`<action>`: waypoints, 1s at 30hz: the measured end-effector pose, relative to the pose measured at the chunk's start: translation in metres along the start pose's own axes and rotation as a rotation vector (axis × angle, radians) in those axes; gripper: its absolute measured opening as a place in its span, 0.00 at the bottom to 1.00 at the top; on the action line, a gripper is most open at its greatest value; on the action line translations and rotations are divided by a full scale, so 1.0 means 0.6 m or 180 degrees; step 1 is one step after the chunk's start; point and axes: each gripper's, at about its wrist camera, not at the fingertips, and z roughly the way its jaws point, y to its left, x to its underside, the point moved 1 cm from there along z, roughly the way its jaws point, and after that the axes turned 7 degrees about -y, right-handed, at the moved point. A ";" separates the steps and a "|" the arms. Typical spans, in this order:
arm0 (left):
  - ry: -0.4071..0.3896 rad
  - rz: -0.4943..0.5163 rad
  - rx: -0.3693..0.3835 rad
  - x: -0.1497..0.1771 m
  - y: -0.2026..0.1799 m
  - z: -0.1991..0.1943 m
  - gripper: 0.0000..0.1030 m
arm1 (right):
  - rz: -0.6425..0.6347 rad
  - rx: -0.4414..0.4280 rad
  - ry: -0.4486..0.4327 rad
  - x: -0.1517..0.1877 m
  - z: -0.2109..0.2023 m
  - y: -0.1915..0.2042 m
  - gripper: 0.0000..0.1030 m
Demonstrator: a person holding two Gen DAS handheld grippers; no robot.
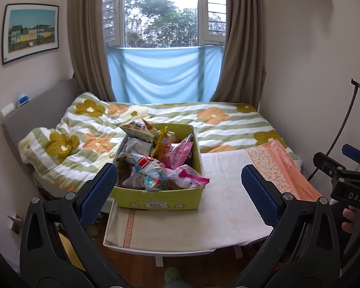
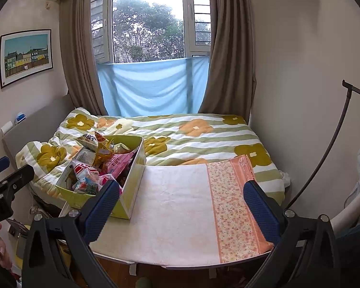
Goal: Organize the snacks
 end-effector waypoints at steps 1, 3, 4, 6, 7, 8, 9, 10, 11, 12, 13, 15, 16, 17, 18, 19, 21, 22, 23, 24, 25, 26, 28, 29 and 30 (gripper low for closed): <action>0.0000 0.0001 -0.0002 0.000 0.000 0.000 1.00 | 0.0001 0.0002 -0.0002 -0.001 0.000 -0.001 1.00; 0.0000 0.0005 -0.0006 0.000 -0.001 0.001 1.00 | 0.0006 0.0000 -0.0008 0.001 -0.001 -0.003 1.00; 0.0003 0.0005 -0.0005 0.000 -0.001 0.001 1.00 | 0.0007 -0.0001 -0.0007 0.000 0.000 -0.004 1.00; 0.0004 0.0006 -0.0008 0.000 -0.002 0.001 1.00 | 0.0003 -0.0002 -0.0002 0.000 0.000 -0.005 1.00; 0.0004 0.0005 -0.0008 0.000 -0.003 0.001 1.00 | 0.0002 0.0000 -0.0005 0.001 -0.001 -0.004 1.00; 0.0003 0.0001 -0.0005 0.000 -0.003 0.001 1.00 | 0.0000 0.0000 -0.0009 0.000 -0.001 -0.004 1.00; 0.0001 0.0001 -0.0004 0.000 -0.002 0.001 1.00 | -0.0001 -0.0001 -0.0011 0.000 -0.001 -0.004 1.00; 0.0000 -0.0003 -0.0001 0.000 -0.003 0.002 1.00 | 0.0001 -0.0001 -0.0009 0.001 -0.001 -0.003 1.00; 0.0000 -0.0003 -0.0001 0.000 -0.002 0.002 1.00 | 0.0003 -0.0002 -0.0011 0.001 -0.001 -0.004 1.00; 0.0001 0.0004 -0.0005 0.000 -0.001 0.001 1.00 | 0.0006 -0.0002 -0.0014 0.001 -0.001 -0.004 1.00; 0.0000 0.0006 -0.0006 0.000 -0.002 0.002 1.00 | 0.0009 -0.0004 -0.0016 0.001 -0.001 -0.006 1.00; 0.0005 0.0014 -0.0002 0.000 -0.002 0.002 1.00 | 0.0016 -0.0016 -0.0015 0.000 0.000 -0.007 1.00; 0.0002 0.0013 -0.0009 0.000 -0.002 0.001 1.00 | 0.0025 -0.0022 -0.0012 0.000 0.001 -0.009 1.00; -0.0001 0.0017 -0.0016 0.000 -0.002 0.001 1.00 | 0.0030 -0.0028 -0.0012 -0.001 0.002 -0.009 1.00; -0.0004 0.0019 -0.0025 -0.001 -0.003 0.001 1.00 | 0.0028 -0.0033 -0.0011 -0.001 0.002 -0.010 1.00; -0.0008 0.0018 -0.0031 -0.002 -0.004 0.000 1.00 | 0.0026 -0.0034 -0.0010 -0.002 0.003 -0.011 1.00; -0.0015 0.0007 -0.0029 -0.002 -0.004 0.000 1.00 | 0.0027 -0.0042 -0.0015 -0.003 0.003 -0.012 1.00; -0.0019 -0.0003 -0.0021 -0.002 -0.004 0.000 1.00 | 0.0028 -0.0040 -0.0019 -0.003 0.003 -0.012 1.00; -0.0019 -0.0016 -0.0010 -0.002 -0.004 0.000 1.00 | 0.0026 -0.0041 -0.0023 -0.003 0.003 -0.012 1.00; -0.0018 -0.0025 -0.0008 -0.002 -0.004 -0.001 1.00 | 0.0026 -0.0040 -0.0027 -0.004 0.003 -0.012 1.00; -0.0017 -0.0031 -0.0014 -0.001 -0.004 -0.002 1.00 | 0.0027 -0.0041 -0.0029 -0.004 0.003 -0.013 1.00; -0.0015 -0.0030 -0.0020 -0.001 -0.004 -0.001 1.00 | 0.0030 -0.0044 -0.0030 -0.003 0.003 -0.013 1.00; -0.0017 -0.0026 -0.0033 0.000 -0.002 -0.004 1.00 | 0.0029 -0.0044 -0.0029 -0.003 0.003 -0.013 1.00; -0.0016 -0.0023 -0.0040 0.000 -0.003 -0.003 1.00 | 0.0025 -0.0045 -0.0031 -0.003 0.002 -0.013 1.00; -0.0016 -0.0024 -0.0042 0.000 -0.003 -0.004 1.00 | 0.0025 -0.0047 -0.0028 -0.003 0.003 -0.014 1.00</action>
